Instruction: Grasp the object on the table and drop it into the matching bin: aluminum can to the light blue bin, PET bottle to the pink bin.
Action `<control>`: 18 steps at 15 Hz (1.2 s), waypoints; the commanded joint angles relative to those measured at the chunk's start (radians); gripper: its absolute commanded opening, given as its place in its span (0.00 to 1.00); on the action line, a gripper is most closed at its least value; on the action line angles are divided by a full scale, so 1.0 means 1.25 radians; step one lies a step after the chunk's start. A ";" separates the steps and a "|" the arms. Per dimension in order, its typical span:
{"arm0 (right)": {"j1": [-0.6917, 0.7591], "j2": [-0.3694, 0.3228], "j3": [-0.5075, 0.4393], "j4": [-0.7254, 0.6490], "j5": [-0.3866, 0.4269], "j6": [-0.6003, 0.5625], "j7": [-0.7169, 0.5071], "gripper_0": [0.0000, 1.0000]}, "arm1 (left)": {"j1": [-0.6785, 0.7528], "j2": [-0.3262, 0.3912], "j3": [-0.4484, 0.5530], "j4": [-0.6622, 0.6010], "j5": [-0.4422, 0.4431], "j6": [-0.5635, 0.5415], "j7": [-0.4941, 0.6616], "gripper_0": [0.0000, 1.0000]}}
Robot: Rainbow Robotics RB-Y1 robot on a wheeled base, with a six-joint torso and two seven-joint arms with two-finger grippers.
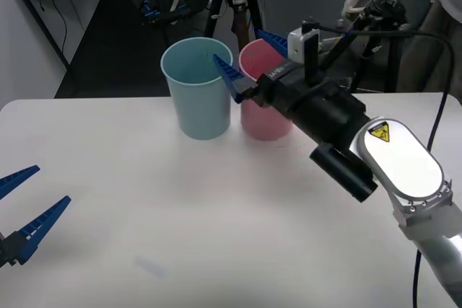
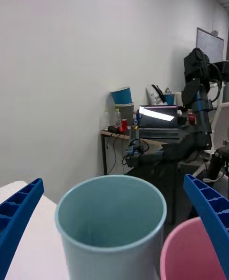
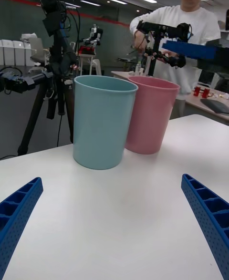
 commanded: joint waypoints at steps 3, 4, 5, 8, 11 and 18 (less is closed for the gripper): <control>0.181 -0.054 -0.152 -0.116 -0.048 -0.190 0.045 1.00 | 0.000 0.000 0.000 0.000 0.000 0.000 0.000 1.00; 0.209 -0.053 -0.185 -0.123 -0.053 -0.227 0.055 1.00 | 0.000 0.000 0.000 0.000 0.000 0.000 0.000 1.00; 0.236 -0.053 -0.217 -0.129 -0.056 -0.261 0.064 1.00 | 0.000 0.000 0.000 0.000 0.000 0.000 0.000 1.00; 0.338 -0.053 -0.332 -0.129 -0.097 -0.361 0.160 1.00 | 0.000 0.000 0.000 0.000 0.000 0.000 0.000 1.00; 0.431 -0.053 -0.444 -0.129 -0.127 -0.465 0.180 1.00 | 0.000 0.000 0.000 0.000 0.000 0.000 0.000 1.00; 0.621 -0.053 -0.613 -0.129 -0.272 -0.594 0.217 1.00 | 0.000 0.000 0.000 0.000 0.000 0.000 0.000 1.00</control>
